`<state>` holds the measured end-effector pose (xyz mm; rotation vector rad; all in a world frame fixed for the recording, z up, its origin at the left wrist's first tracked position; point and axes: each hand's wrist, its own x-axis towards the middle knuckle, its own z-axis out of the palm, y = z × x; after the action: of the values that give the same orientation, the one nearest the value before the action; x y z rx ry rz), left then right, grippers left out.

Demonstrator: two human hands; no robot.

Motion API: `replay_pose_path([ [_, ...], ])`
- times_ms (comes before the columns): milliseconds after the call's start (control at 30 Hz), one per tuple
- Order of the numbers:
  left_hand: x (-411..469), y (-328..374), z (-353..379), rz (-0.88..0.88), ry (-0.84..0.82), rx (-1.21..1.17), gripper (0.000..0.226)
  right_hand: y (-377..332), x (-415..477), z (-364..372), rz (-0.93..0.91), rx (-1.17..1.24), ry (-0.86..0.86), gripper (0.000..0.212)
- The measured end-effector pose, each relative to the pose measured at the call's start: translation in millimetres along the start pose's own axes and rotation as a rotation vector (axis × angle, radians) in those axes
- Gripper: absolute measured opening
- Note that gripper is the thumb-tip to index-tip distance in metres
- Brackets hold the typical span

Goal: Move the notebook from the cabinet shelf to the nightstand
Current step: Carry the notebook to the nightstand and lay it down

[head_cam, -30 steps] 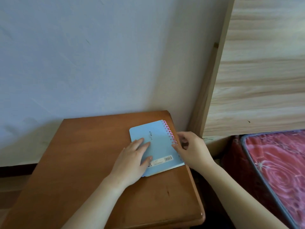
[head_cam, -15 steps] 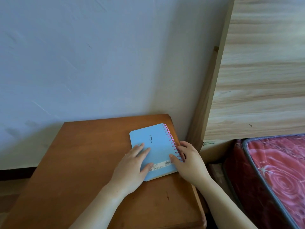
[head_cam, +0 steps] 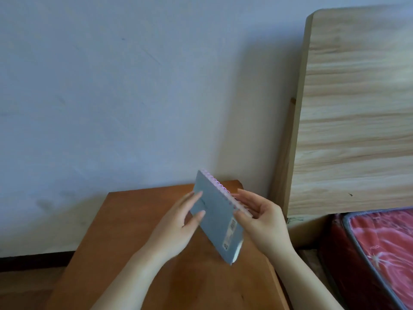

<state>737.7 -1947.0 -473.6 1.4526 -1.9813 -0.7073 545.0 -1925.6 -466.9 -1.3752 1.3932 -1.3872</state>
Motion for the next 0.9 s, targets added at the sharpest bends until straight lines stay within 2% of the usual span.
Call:
replay_pose_path([
  [167, 3.1, 10.7, -33.3, -0.106, 0.129, -0.257, 0.047, -16.1, -15.0, 20.9, -0.127, -0.1, -0.095, 0.042],
  [300, -6.8, 11.1, -34.0, -0.155, 0.164, -0.393, 0.033, -11.3, -24.9, 33.1, -0.147, -0.063, -0.232, 0.051],
  [400, -15.3, 1.2, -35.0, -0.206, 0.178, -0.387, 0.055, -1.0, -25.5, 37.5, -0.052, 0.027, -0.405, 0.06],
  [500, -22.5, -16.5, -36.2, -0.257, 0.138, -0.374, 0.062, 16.4, -21.1, 39.8, 0.003, -0.094, -0.432, 0.053],
  [567, -26.7, -30.2, -32.2, -0.292, 0.088, -0.342, 0.066, 28.5, -18.5, 43.2, 0.005, -0.231, -0.431, 0.051],
  [700, -29.7, -48.9, -15.2, -0.294, -0.043, -0.151, 0.072, 48.0, -16.0, 52.6, -0.114, -0.518, -0.493, 0.06],
  [800, -26.6, -53.4, -0.6, -0.203, -0.163, 0.061, 0.069, 59.9, -16.0, 51.1, -0.196, -0.718, -0.498, 0.061],
  [900, -23.6, -54.6, 10.5, -0.066, -0.231, 0.237, 0.061, 66.2, -15.8, 46.9, -0.215, -0.814, -0.455, 0.062],
])
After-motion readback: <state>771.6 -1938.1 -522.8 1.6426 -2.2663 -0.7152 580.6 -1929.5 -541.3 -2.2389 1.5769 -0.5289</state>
